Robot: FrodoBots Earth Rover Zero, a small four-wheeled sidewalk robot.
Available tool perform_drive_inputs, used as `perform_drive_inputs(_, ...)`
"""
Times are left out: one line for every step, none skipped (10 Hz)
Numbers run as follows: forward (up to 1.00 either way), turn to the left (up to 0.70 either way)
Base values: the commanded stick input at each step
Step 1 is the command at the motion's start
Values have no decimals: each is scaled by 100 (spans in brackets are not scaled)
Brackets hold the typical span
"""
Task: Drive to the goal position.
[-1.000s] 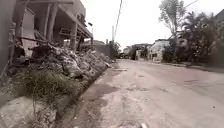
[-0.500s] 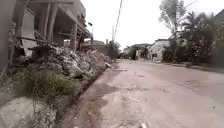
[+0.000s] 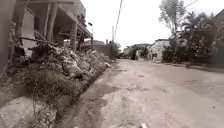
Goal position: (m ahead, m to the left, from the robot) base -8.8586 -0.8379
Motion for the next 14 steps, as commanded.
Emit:
perform_drive_inputs(6,0)
perform_drive_inputs(6,0)
perform_drive_inputs(6,0)
perform_drive_inputs(6,0)
perform_drive_inputs(6,0)
perform_drive_inputs(6,0)
perform_drive_inputs(6,0)
perform_drive_inputs(6,0)
perform_drive_inputs(6,0)
perform_drive_inputs(6,0)
perform_drive_inputs(6,0)
perform_drive_inputs(6,0)
perform_drive_inputs(6,0)
perform_drive_inputs(6,0)
